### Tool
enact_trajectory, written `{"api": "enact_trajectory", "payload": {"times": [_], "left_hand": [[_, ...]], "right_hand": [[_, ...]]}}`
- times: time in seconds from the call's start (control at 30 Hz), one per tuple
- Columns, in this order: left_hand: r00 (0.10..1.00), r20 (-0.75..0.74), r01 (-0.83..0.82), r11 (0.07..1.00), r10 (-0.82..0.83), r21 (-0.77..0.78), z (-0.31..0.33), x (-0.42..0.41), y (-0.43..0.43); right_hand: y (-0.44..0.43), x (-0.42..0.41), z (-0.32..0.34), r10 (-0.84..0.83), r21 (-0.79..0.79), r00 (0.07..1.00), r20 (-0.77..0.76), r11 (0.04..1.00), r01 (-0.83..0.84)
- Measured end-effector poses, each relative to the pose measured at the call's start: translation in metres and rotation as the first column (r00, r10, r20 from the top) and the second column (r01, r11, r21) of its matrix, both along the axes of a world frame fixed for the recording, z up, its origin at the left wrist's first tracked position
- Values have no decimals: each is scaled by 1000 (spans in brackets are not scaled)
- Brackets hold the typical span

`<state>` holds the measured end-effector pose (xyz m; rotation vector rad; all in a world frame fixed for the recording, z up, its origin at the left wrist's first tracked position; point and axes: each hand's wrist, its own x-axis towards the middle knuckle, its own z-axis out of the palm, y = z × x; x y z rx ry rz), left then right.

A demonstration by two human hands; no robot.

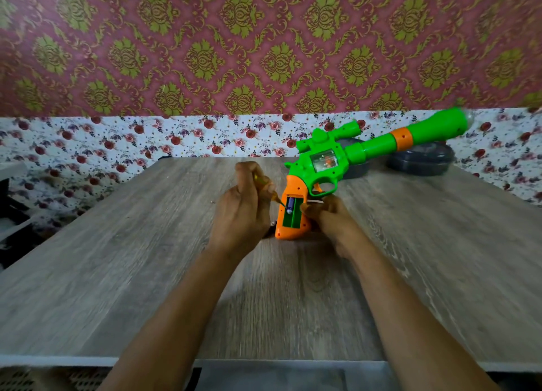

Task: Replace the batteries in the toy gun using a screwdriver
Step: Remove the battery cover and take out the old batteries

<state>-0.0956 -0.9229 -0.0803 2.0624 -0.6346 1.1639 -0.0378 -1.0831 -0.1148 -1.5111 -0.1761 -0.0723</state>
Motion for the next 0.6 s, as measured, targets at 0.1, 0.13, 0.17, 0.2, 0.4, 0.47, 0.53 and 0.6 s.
{"api": "enact_trajectory", "payload": {"times": [0.1,0.13,0.17,0.2,0.4,0.47,0.53,0.6], "left_hand": [[1000,-21,16,1000,-16,12,0,-1,-1],[1000,1,29,1000,-29,-4,0,-2,-1],[999,32,45,999,-44,-26,0,-3,0],[997,60,56,997,-53,-53,0,-4,1],[993,73,-67,956,91,-287,4,-2,3],[993,26,-97,909,117,-406,6,-3,3],[998,-43,-63,862,48,-503,8,-4,2],[984,-154,-20,814,-85,-580,8,-2,0]], "right_hand": [[-2,2,0,-12,-22,1000,-8,1000,12],[-3,1,1,3,-26,1000,2,1000,-3],[-3,1,2,25,-24,1000,17,999,-25],[-2,-1,3,47,-22,998,30,999,-46],[3,-4,8,17,12,999,49,1000,-17],[5,-8,15,19,-22,993,117,1000,-17],[6,-12,21,10,-36,984,177,999,-4],[7,-13,24,-28,-68,977,211,997,43]]}}
